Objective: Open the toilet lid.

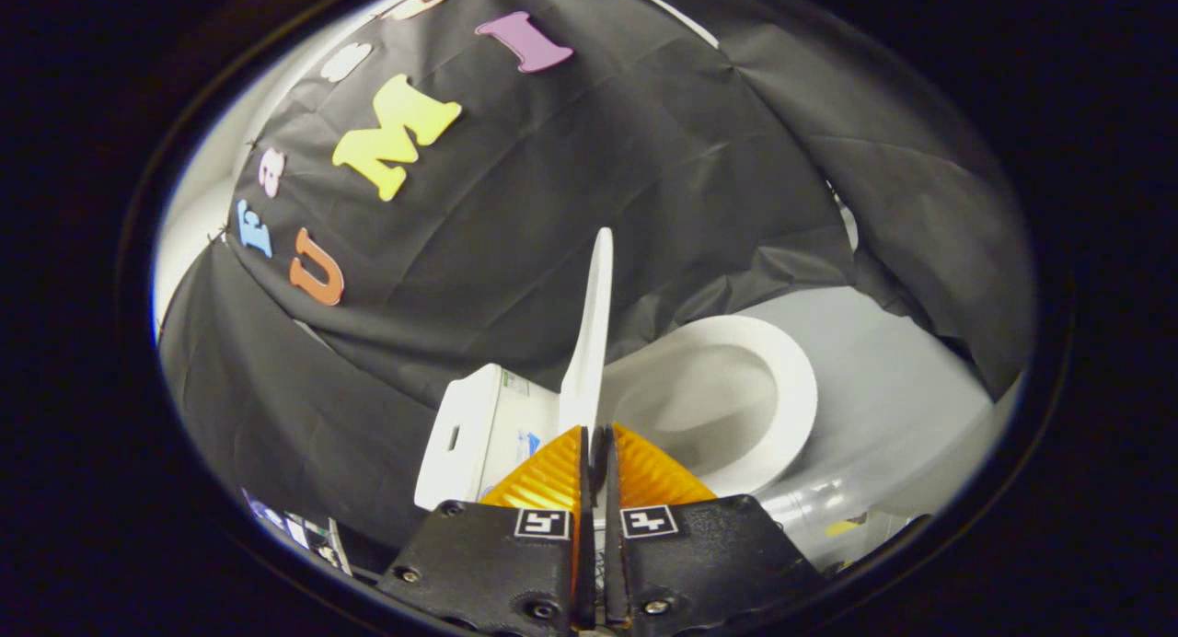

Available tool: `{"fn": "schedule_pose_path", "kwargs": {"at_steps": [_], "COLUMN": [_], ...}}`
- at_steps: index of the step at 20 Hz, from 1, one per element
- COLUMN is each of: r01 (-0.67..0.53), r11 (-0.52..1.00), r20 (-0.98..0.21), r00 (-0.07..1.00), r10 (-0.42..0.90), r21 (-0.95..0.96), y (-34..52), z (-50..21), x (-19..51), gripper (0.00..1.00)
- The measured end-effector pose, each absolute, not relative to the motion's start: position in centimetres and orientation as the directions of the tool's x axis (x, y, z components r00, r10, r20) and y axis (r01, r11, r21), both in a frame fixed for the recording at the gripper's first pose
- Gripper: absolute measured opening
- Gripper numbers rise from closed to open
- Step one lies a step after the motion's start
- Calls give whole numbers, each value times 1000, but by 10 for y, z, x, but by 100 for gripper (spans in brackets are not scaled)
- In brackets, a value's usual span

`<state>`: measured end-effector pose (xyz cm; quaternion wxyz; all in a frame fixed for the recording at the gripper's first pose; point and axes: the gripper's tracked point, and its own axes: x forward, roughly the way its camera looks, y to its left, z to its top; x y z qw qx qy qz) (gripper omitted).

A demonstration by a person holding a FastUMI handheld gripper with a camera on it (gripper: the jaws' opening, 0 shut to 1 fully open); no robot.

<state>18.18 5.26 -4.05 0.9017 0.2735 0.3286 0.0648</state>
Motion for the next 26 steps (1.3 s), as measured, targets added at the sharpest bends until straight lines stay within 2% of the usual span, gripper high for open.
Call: {"fn": "schedule_pose_path", "kwargs": {"at_steps": [26], "r01": [-107], "r11": [948], "r20": [-584], "r00": [765], "r10": [271], "r21": [300], "y": [210], "z": [35], "x": [191], "gripper": [11]}}
